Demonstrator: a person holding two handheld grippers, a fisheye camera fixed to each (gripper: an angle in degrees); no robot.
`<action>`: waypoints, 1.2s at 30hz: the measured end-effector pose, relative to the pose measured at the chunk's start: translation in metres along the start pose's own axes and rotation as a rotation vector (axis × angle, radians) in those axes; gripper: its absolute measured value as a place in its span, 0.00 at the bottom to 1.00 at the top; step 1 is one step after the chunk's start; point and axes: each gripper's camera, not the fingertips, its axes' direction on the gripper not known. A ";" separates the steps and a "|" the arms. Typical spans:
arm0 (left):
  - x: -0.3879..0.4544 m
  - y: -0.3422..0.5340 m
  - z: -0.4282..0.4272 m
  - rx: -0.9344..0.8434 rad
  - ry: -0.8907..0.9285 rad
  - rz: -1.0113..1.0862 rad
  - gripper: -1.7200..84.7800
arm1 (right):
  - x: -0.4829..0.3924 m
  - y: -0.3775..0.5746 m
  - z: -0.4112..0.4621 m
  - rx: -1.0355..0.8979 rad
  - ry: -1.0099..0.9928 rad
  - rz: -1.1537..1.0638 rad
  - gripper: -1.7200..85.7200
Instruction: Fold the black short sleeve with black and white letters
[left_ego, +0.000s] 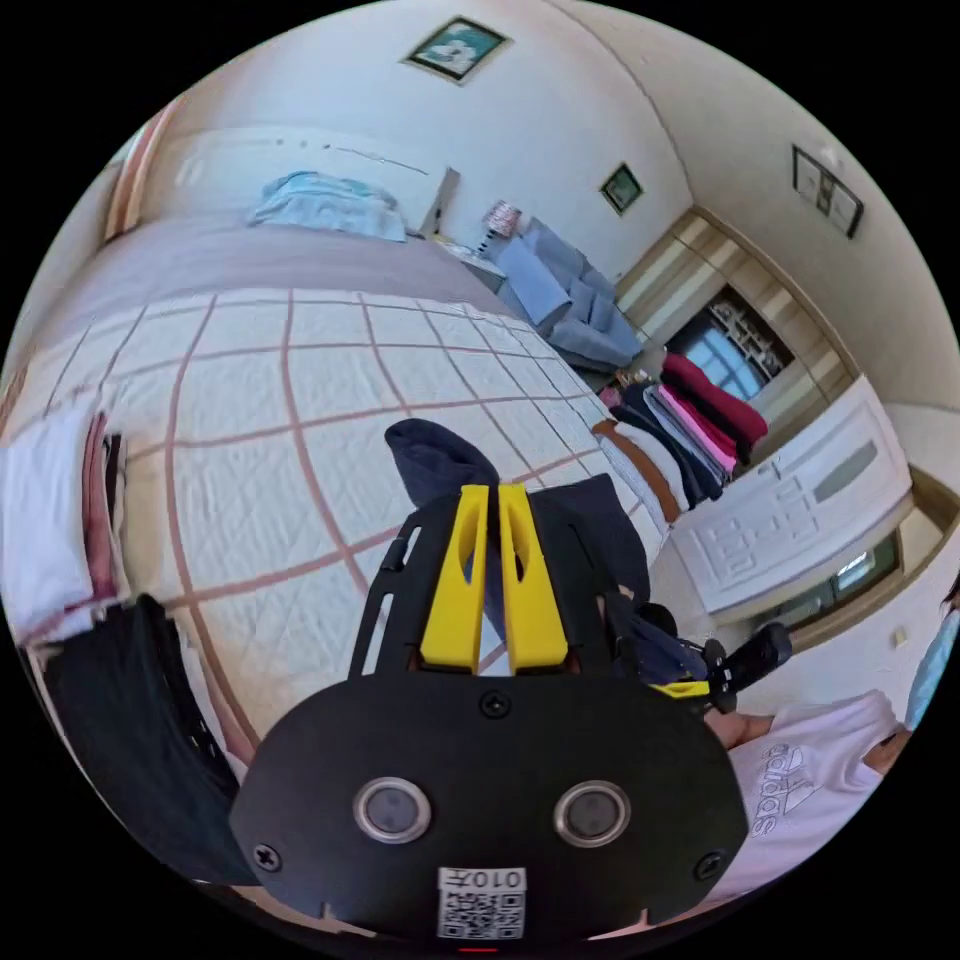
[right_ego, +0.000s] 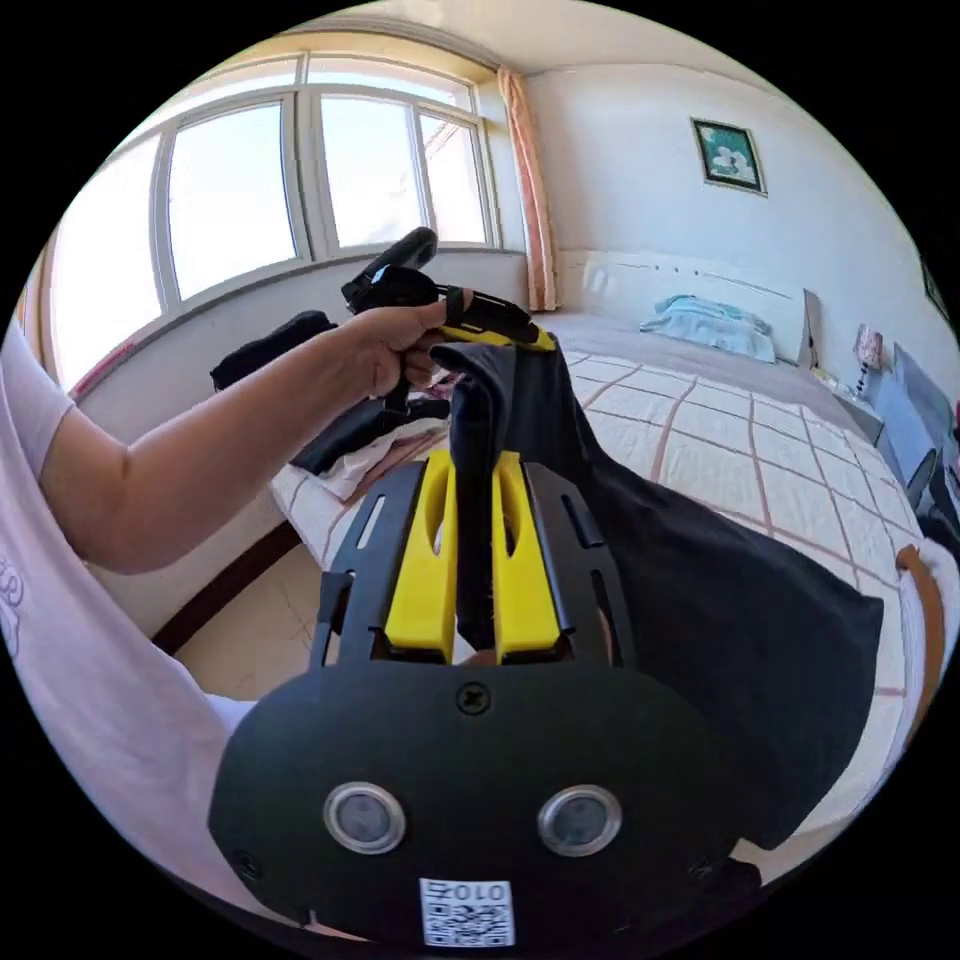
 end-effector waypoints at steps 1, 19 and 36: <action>0.048 -0.025 0.020 -0.038 -0.028 0.104 0.02 | 0.015 0.007 -0.014 0.032 -0.021 0.049 0.08; 0.373 -0.090 0.451 -0.556 -0.235 0.557 0.02 | 0.262 0.245 -0.135 0.283 -0.086 0.838 0.09; 0.380 -0.085 0.525 -0.517 -0.202 0.661 0.06 | 0.239 0.239 -0.128 0.292 0.182 0.770 0.08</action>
